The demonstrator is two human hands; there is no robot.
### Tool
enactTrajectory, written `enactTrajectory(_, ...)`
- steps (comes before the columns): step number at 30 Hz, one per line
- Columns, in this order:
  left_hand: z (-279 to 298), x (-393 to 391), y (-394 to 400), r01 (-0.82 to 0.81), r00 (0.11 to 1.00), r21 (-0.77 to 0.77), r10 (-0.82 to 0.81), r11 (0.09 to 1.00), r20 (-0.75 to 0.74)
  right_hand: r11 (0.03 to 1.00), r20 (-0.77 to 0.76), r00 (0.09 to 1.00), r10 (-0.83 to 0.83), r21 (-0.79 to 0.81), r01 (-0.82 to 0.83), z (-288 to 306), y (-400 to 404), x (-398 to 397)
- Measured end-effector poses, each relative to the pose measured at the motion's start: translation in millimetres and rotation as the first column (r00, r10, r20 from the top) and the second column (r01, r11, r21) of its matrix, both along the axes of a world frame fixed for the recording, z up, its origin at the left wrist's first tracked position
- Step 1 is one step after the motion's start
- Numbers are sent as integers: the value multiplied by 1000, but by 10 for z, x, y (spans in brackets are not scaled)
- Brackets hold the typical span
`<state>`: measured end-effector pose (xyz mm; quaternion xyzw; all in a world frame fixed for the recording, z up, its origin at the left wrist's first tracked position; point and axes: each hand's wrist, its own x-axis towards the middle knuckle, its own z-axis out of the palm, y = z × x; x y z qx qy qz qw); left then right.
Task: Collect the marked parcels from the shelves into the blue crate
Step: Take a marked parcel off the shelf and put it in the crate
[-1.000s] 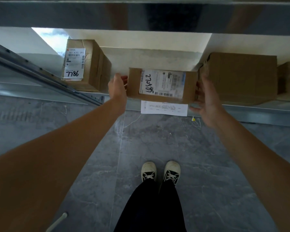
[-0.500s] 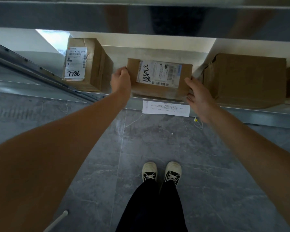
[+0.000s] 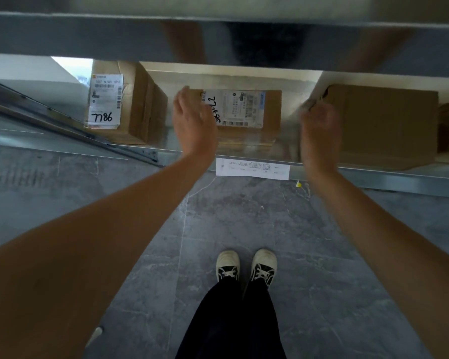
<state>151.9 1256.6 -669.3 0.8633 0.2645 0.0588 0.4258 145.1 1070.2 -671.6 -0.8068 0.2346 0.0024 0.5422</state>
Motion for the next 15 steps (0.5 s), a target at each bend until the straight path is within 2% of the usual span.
enactTrajectory(1,50,-50,-182,14,999,-36,-13,999,38,997,92,995,-37,-69,44,49,-141,-92)
enactTrajectory(3,103,-198,-597,65,998,-246,-70,967,-10,969,162,984,-71,-222,106,66,-499,-272)
enactTrajectory(5,139,-348,-1012,57,972,-507,-165,860,-170,911,140,979,-149,-364,191,19,-920,-405)
enactTrajectory(7,146,-427,-1330,38,922,-636,-272,771,-275,872,93,967,-239,-418,255,-39,-1323,-478)
enactTrajectory(9,150,-410,-1545,58,902,-678,-330,733,-279,884,-54,954,-295,-394,251,-133,-1649,-524)
enactTrajectory(11,135,-332,-1716,72,875,-674,-370,735,-310,934,-217,936,-276,-290,208,-221,-1863,-559)
enactTrajectory(13,90,-256,-1830,96,837,-640,-410,763,-363,974,-299,932,-203,-156,162,-268,-1966,-573)
enactTrajectory(15,70,-239,-1900,76,821,-632,-408,771,-399,985,-315,935,-164,-97,140,-264,-2009,-564)
